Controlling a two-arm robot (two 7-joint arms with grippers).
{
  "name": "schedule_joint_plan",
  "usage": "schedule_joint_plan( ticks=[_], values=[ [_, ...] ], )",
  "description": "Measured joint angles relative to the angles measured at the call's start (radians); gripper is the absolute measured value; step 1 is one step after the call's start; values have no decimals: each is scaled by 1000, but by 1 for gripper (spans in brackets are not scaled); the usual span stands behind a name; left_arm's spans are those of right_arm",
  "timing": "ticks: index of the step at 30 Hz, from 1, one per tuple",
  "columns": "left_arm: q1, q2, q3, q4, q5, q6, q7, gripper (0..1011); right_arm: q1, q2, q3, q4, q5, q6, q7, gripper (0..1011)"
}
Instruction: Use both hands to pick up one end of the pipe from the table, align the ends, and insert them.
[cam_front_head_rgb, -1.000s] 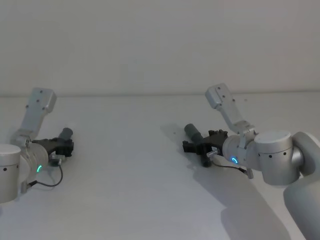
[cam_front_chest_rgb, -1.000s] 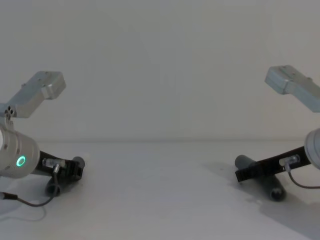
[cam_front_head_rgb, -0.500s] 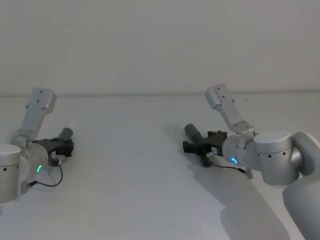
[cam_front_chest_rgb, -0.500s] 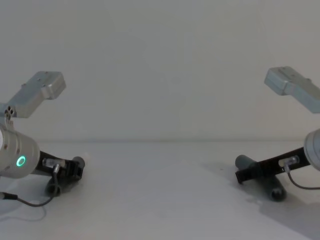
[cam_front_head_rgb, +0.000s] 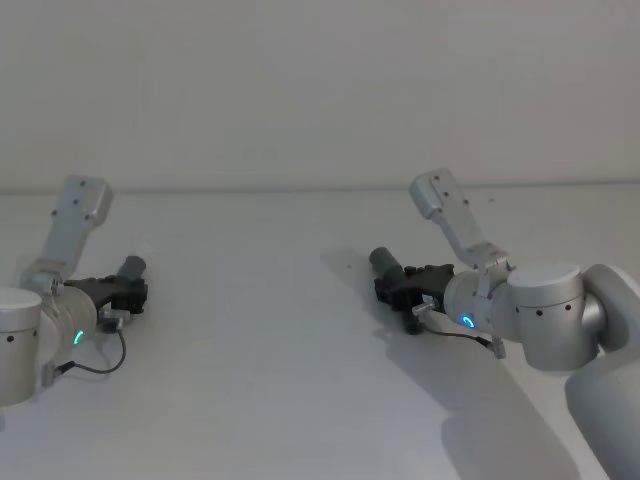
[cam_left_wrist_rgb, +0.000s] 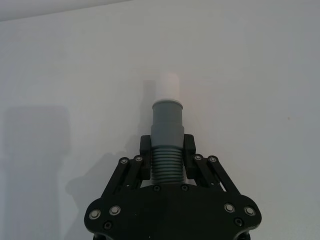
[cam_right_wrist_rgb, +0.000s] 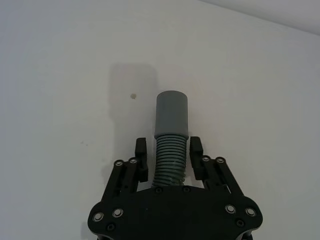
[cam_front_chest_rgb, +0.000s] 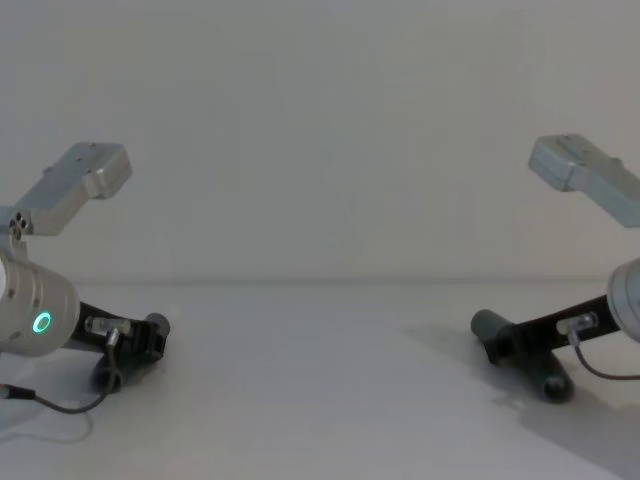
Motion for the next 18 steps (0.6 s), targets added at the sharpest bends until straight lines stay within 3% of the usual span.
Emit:
schedule_joint_plan(
  ticks=[7,18],
  values=[
    [0,0,0,0,0,0,0,336,0,0,0,1,-1,1,0,301],
    [0,0,0,0,0,0,0,336,0,0,0,1,-1,1,0,256]
  ],
)
